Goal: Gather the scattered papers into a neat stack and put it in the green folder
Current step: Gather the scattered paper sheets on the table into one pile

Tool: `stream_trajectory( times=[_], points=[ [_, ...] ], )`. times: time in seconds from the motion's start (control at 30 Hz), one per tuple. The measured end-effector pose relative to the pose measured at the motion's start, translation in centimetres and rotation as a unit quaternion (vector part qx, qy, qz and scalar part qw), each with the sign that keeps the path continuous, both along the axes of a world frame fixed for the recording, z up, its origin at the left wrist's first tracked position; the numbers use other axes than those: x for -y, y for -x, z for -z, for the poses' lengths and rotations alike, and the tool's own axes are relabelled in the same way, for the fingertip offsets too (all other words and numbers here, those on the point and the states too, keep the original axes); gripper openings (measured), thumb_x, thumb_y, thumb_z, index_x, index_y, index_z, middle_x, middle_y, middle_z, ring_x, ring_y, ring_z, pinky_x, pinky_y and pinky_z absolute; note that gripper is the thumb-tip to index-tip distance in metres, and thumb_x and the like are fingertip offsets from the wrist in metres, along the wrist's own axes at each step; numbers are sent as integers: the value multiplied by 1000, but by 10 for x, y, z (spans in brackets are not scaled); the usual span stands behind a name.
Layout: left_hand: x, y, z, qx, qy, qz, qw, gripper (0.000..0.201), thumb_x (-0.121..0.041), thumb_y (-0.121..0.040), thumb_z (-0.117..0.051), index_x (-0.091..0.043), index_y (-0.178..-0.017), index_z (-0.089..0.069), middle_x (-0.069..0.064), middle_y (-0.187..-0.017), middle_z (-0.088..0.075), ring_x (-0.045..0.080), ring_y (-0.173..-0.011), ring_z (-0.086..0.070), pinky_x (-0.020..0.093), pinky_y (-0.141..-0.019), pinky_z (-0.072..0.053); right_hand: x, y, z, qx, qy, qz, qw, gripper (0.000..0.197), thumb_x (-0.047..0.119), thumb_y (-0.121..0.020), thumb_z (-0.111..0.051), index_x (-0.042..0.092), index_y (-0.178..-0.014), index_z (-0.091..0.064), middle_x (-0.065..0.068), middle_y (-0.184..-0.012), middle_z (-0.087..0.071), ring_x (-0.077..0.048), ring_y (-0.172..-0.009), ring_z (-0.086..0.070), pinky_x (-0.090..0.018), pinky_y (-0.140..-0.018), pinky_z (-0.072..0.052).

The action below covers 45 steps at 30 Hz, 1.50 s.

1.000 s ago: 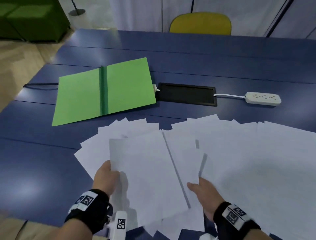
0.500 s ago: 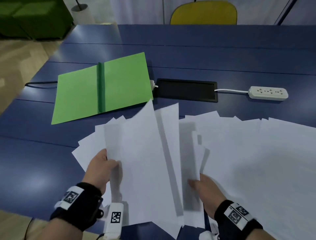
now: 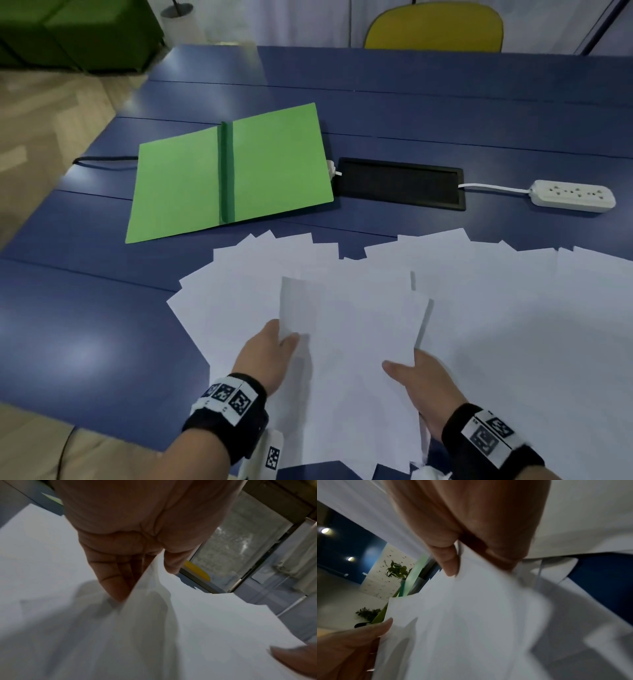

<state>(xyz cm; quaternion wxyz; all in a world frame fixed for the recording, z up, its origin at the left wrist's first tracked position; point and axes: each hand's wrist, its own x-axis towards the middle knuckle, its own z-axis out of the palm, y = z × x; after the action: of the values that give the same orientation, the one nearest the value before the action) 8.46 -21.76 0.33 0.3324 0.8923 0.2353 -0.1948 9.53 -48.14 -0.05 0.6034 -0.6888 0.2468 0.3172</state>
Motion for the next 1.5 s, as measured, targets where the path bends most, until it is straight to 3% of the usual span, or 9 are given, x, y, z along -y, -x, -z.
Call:
stream_trajectory(
  times=[0.2,0.3,0.47,0.57,0.67,0.87,1.2,1.37,1.5],
  points=[
    [-79,-8,4,48,-55,-246,967,46,-41,-91,-56,-14,-128,-56,18,-126,-54,38,-114,-54,41,-93,-43,16,-2,6,50,59,24,997,13,1,-91,-65,6,-102,-71,-9,-96,-77,-27,-88,-72,-37,-74,-56],
    [-132,-3,13,40,21,-411,911,51,-43,-71,-64,-3,-101,-58,18,-90,-57,45,-98,-61,43,-79,-49,27,-1,17,33,95,24,995,19,12,-81,-77,6,-99,-76,-16,-100,-79,-36,-92,-73,-59,-92,-56],
    [-157,-9,24,75,181,-525,828,37,-30,-69,-70,0,-88,-58,18,-75,-56,35,-72,-57,39,-60,-51,20,-13,10,14,165,-18,986,14,16,-78,-83,8,-87,-77,-19,-105,-74,-33,-102,-66,-46,-102,-47],
    [-160,-24,15,39,7,-436,899,53,-34,-71,-71,-2,-110,-57,25,-113,-59,45,-102,-59,41,-78,-47,20,-20,5,16,187,-25,982,39,4,-85,-76,-5,-121,-68,-26,-127,-64,-37,-125,-56,-39,-102,-36],
    [-166,-43,4,8,-143,-257,956,46,-34,-82,-64,-13,-121,-53,18,-131,-47,42,-119,-44,44,-93,-39,19,-21,6,14,197,-35,980,36,0,-84,-76,-6,-118,-69,-28,-130,-63,-39,-128,-55,-42,-107,-35],
    [-191,-80,5,-73,-203,-41,976,66,-47,-71,-76,-19,-124,-47,10,-128,-49,36,-123,-40,47,-97,-45,17,-22,2,7,206,-40,978,26,4,-83,-78,6,-107,-69,-26,-129,-65,-31,-113,-58,-42,-107,-36],
    [-194,-85,6,-104,-166,1,981,45,-29,-70,-80,-16,-99,-47,3,-97,-58,25,-86,-56,31,-66,-42,16,-22,-4,6,189,-45,981,18,2,-84,-76,5,-99,-69,-16,-104,-66,-25,-99,-56,-34,-95,-37],
    [-194,-67,-7,-16,-35,-149,988,26,-29,-76,-77,-13,-89,-61,7,-92,-66,23,-75,-59,28,-63,-46,14,-21,-7,7,200,-55,978,19,5,-85,-76,6,-102,-68,-15,-103,-65,-27,-100,-57,-33,-94,-37],
    [-169,-19,-23,94,418,-420,800,36,-44,-90,-65,-10,-100,-69,14,-98,-73,31,-84,-69,47,-80,-54,13,-22,-11,-6,197,-58,979,18,8,-86,-75,8,-100,-64,-14,-103,-62,-26,-96,-54,-34,-92,-37]
  ],
)
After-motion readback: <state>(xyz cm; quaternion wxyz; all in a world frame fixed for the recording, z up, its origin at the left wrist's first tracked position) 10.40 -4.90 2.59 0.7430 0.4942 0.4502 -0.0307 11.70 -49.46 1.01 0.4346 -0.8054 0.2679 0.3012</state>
